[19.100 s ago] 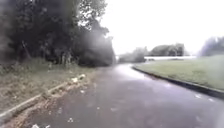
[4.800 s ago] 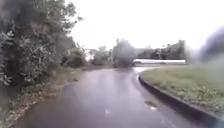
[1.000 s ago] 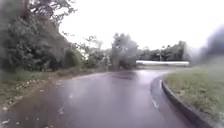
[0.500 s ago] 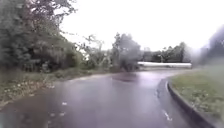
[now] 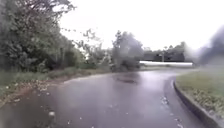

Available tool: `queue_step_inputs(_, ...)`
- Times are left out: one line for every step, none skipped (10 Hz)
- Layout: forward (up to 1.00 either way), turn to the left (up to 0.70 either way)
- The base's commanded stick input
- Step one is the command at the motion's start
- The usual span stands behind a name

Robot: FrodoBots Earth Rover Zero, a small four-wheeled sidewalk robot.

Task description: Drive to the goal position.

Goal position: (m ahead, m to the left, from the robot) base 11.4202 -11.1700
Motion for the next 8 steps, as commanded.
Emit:
queue_step_inputs(0.7, -0.14)
queue_step_inputs(0.7, -0.14)
queue_step_inputs(0.7, -0.14)
queue_step_inputs(0.7, -0.14)
queue_step_inputs(0.7, -0.14)
queue_step_inputs(0.7, -0.14)
queue_step_inputs(0.7, -0.14)
queue_step_inputs(0.7, -0.14)
